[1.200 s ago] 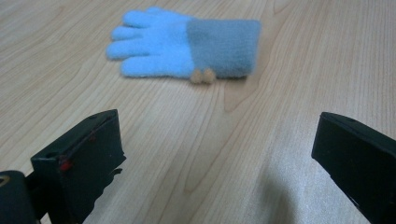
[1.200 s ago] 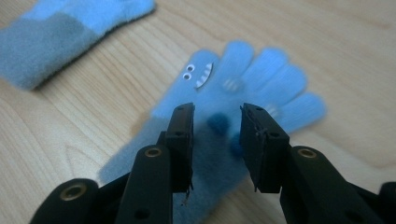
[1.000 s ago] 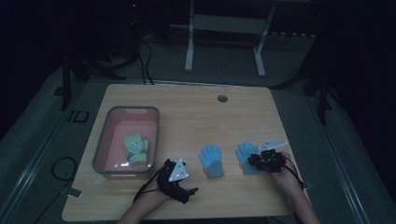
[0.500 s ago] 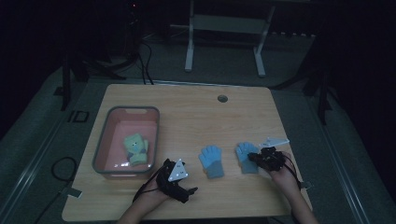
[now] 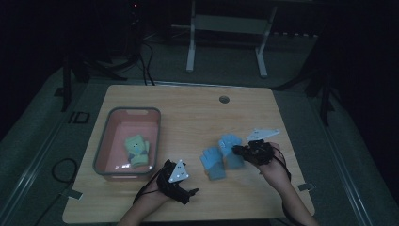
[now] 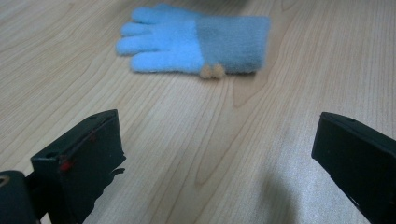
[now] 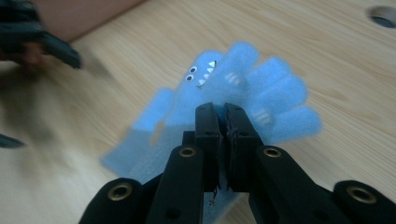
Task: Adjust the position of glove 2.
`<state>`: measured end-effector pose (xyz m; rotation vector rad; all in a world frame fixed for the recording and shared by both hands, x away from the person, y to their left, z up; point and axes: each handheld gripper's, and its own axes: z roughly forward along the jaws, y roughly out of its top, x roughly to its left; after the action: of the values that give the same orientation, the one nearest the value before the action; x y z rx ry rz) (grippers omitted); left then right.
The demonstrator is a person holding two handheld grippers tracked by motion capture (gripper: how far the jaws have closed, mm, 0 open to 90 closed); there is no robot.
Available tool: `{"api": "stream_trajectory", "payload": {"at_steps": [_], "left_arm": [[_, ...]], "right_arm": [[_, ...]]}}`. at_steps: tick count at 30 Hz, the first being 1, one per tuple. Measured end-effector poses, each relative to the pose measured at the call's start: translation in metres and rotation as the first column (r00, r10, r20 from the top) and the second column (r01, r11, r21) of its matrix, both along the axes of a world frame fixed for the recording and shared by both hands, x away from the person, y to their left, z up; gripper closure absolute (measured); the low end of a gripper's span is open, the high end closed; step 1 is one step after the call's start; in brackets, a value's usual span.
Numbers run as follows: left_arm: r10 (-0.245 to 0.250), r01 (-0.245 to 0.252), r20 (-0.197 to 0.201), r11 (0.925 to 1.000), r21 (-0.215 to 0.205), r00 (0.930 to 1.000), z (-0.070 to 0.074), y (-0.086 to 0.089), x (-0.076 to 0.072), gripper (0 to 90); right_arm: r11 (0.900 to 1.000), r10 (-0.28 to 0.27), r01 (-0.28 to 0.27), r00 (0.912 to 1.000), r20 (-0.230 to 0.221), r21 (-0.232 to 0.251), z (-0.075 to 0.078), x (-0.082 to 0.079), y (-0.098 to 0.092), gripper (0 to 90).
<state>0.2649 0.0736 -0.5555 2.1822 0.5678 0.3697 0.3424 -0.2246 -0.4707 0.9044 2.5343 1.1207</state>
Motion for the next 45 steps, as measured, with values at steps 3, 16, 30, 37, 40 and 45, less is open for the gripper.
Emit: {"api": "stream_trajectory", "payload": {"at_steps": [3,16,30,37,40,45], "left_arm": [[-0.001,0.001,0.002,1.0000,-0.003,1.0000,0.001,0.000,0.000,2.5],[-0.001,0.001,0.002,0.9999,-0.010,1.0000,0.001,0.000,0.000,2.5],[0.001,-0.001,-0.004,1.0000,0.003,1.0000,0.000,-0.002,0.000,2.4],[0.019,-0.020,0.011,0.9997,0.014,0.9997,0.000,-0.006,-0.001,2.4],[0.035,-0.035,0.004,0.9993,0.017,0.9994,0.001,-0.006,0.000,2.4],[0.052,-0.052,-0.045,0.9986,0.001,0.9976,0.002,-0.006,0.002,2.5]], "right_arm": [[0.999,0.037,-0.037,0.9992,-0.011,-0.005,-0.002,-0.001,0.017,85.5],[0.992,0.120,-0.123,0.9912,-0.056,-0.042,-0.021,-0.001,0.050,85.4],[0.985,0.115,-0.130,0.9845,-0.132,-0.112,-0.059,0.008,0.051,81.6],[0.985,0.118,-0.134,0.9825,-0.144,-0.105,-0.064,0.010,0.051,79.3],[0.984,0.122,-0.137,0.9842,-0.129,-0.116,-0.059,0.008,0.051,73.1],[0.989,0.115,-0.124,0.9876,-0.107,-0.084,-0.050,0.007,0.047,51.2]]}}
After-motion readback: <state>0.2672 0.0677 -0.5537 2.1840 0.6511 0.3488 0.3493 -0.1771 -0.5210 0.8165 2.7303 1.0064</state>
